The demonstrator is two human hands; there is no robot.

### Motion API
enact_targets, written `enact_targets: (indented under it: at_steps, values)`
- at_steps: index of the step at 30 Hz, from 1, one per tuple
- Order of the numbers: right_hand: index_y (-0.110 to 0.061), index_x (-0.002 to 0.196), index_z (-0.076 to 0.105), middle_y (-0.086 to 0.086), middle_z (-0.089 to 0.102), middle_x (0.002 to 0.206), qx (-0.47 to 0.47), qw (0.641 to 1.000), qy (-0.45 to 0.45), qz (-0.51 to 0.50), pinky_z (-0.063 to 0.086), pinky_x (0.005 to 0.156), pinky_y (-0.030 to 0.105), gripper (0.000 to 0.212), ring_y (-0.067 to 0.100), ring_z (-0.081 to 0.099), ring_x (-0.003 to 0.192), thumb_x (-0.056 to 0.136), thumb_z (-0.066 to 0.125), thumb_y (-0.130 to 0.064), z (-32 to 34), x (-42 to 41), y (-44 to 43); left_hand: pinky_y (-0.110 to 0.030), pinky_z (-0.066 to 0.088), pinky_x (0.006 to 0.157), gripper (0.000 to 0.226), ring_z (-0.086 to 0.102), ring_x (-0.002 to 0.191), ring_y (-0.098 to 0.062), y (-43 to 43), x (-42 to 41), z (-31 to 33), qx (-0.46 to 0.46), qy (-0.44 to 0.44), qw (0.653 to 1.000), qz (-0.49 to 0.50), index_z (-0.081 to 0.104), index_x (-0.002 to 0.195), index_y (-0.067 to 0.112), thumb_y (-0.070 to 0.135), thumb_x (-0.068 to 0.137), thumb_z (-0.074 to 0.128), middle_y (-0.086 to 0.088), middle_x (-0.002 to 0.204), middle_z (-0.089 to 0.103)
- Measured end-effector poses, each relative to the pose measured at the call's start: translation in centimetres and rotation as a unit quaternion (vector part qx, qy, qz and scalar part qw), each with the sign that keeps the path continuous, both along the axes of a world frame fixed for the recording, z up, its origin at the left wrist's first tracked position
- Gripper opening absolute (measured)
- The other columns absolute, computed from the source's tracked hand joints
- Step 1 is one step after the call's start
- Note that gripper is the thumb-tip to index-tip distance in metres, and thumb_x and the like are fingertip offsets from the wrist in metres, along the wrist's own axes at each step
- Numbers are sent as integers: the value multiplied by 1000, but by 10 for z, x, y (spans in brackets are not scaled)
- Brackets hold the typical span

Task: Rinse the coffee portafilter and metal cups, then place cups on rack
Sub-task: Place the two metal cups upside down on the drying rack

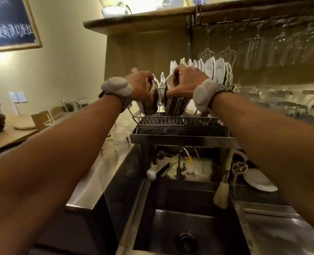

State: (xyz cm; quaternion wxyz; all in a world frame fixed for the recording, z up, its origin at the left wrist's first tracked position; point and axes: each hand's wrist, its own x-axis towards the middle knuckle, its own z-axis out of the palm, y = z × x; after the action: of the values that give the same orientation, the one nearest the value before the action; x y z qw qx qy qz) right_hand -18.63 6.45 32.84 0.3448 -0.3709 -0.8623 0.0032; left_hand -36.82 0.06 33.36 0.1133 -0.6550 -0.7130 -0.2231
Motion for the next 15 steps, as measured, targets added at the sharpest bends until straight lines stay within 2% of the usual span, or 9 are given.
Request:
enact_targets:
  at_steps: [4,7,10,15]
  values:
    - [-21,121,48,-4,47,96,22,999,-15,-32,42,68,26,84,16,51,86,51,73,-60,7,-28,16,-30,50,75,81,53,97,-32,24,-29,0,29,-5,1000,-3,44,133,27,21,62,83,-12,129,39]
    - [-22,124,47,-2,42,100,21,999,-16,-47,42,70,28,90,17,49,88,47,71,-62,5,-40,25,-31,49,79,84,53,102,-33,41,-41,-3,21,-16,1000,-18,44,133,26,23,60,85,-12,129,39]
    - [-22,122,49,2,49,104,13,998,-22,-58,46,72,30,94,20,52,89,42,66,-67,0,-51,31,-37,52,87,87,53,104,-31,52,-46,-10,-4,2,1000,-25,45,132,23,27,55,87,-10,127,42]
    - [-21,126,49,7,51,114,13,996,-46,-73,45,75,31,87,23,54,96,53,75,-61,-15,-64,37,-39,54,86,91,55,97,-30,66,-57,-28,-17,10,999,-39,47,129,18,27,49,89,-9,123,42]
